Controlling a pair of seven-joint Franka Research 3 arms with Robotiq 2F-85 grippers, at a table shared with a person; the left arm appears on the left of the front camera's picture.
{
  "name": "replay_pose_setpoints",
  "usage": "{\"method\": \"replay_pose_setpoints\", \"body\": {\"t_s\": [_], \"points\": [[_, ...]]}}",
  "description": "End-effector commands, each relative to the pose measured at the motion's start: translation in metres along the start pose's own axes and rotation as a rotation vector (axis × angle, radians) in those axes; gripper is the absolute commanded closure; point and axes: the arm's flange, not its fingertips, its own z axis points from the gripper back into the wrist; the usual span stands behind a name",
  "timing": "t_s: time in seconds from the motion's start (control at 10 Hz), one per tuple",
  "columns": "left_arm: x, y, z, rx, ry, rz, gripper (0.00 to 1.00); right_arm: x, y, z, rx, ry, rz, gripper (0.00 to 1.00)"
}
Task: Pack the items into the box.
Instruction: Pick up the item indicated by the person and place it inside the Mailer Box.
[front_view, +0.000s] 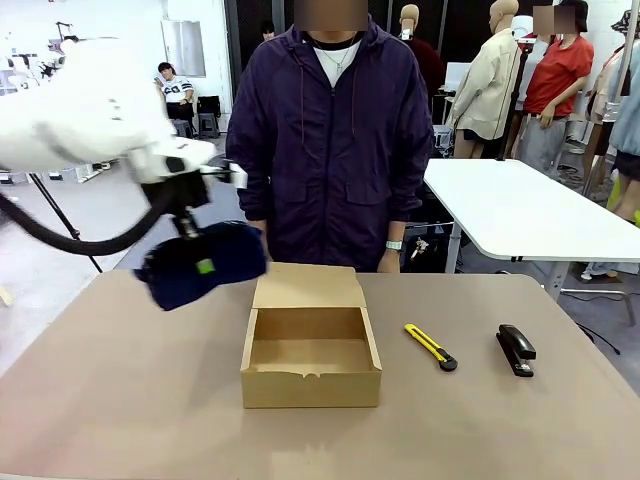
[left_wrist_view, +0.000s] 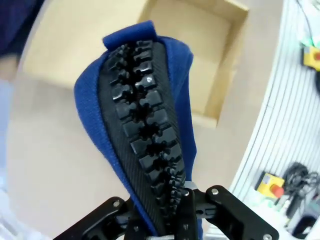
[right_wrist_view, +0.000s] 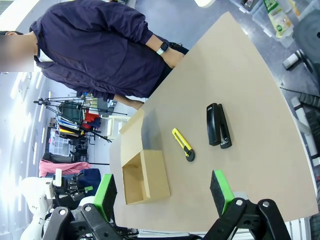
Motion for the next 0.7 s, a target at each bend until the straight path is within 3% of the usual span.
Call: {"method": "replay_pose_setpoints", "body": {"t_s": [0.0,0.3,0.6], "points": [[0.029,-0.003,-0.007,-0.038,-0.025,-0.220,1.00,0.003,-0.001,0.000,0.029,-0.013,0.019,0.00],[0.082,-0.038,-0.047,-0.008,0.043,-0.310,1.00,0.003,-0.001,0.000,0.029,-0.013,0.019,0.00],[0.107,-0.042,-0.094,0.014,0.106,-0.391,1.00,0.003,-0.001,0.000,0.029,-0.013,0.019,0.00]]}}
